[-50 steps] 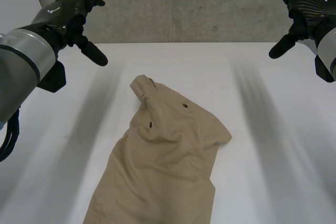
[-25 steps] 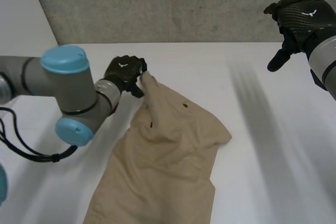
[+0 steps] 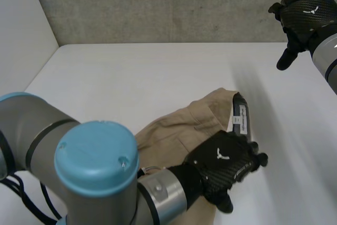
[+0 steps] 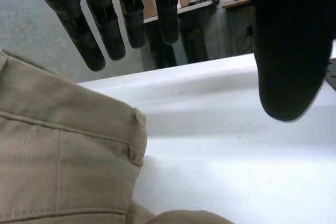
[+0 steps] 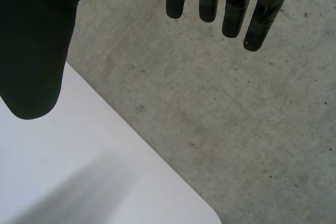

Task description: Fold the shorts.

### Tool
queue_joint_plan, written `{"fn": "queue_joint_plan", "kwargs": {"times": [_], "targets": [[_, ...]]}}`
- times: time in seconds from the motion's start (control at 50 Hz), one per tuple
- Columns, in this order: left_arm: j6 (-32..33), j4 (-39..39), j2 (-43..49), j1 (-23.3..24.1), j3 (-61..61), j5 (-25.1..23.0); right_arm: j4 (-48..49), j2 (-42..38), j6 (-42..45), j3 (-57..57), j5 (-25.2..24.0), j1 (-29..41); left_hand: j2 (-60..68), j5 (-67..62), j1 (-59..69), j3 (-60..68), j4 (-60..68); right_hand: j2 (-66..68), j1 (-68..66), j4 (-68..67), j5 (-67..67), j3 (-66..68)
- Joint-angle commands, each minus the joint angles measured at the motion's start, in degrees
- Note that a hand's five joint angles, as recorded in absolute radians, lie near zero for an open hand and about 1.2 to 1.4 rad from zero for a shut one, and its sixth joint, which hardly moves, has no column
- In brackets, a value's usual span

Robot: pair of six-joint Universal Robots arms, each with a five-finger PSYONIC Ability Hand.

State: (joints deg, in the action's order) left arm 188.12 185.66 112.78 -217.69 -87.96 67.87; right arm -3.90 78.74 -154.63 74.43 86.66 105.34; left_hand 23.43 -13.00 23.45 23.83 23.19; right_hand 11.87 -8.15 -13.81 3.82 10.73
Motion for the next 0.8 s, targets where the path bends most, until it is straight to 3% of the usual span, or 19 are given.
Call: {"fn": "queue_joint_plan", "kwargs": {"times": [0.02, 0.2, 0.28, 0.42, 0.5, 0.56, 0.68, 0.8], "targets": [[5.85, 0.85, -2.74, -4.14, -1.42, 5.77, -0.23, -0.17, 1.18, 0.46, -0.09, 0.48, -5.14, 4.71, -5.15, -5.53, -4.90, -1.87, -1.85, 3.81, -3.82, -0.73], [4.45, 0.85, -12.75, -11.44, -4.23, 7.98, -4.09, -0.96, 1.09, 0.28, -3.68, 0.83, -10.19, 9.76, -10.20, -10.58, -9.95, -1.87, -1.85, 3.81, -3.82, -0.73], [2.35, 1.02, -18.03, -14.95, -7.04, 7.98, -6.55, -1.57, -2.76, -0.59, -4.66, 5.03, -10.19, 9.76, -10.20, -10.58, -9.95, -1.87, -1.85, 3.81, -3.82, -0.73], [-6.35, 1.02, -24.71, -23.12, -11.00, 8.24, -6.55, -4.99, -11.11, -4.37, -5.01, 10.75, -10.53, 10.09, -10.54, -10.92, -10.29, -1.87, -1.85, 3.81, -3.82, -0.73], [-12.06, 0.23, -25.33, -29.71, -12.67, 10.34, -6.38, -7.72, -11.48, -6.83, -6.50, 15.06, -10.36, 9.93, -10.37, -10.75, -10.12, -1.87, -1.85, 3.81, -3.82, -0.73], [-13.48, -0.38, -24.72, -31.92, -13.55, 12.37, -6.20, -10.44, -10.78, -8.59, -7.12, 17.43, -10.36, 9.93, -10.37, -10.75, -10.12, -1.87, -1.85, 3.81, -3.82, -0.73], [-13.74, -4.16, -19.89, -33.77, -14.96, 18.69, -6.12, -18.88, -1.57, -12.81, -7.64, 21.83, -10.19, 9.76, -10.20, -10.58, -9.95, -1.87, -1.85, 3.81, -3.82, -0.73], [-14.36, -6.36, -16.11, -34.12, -17.67, 20.63, -4.98, -26.61, 18.55, -14.04, -6.85, 24.03, -10.36, 9.93, -10.37, -10.75, -10.12, -1.87, -1.85, 3.81, -3.82, -0.73]]}}
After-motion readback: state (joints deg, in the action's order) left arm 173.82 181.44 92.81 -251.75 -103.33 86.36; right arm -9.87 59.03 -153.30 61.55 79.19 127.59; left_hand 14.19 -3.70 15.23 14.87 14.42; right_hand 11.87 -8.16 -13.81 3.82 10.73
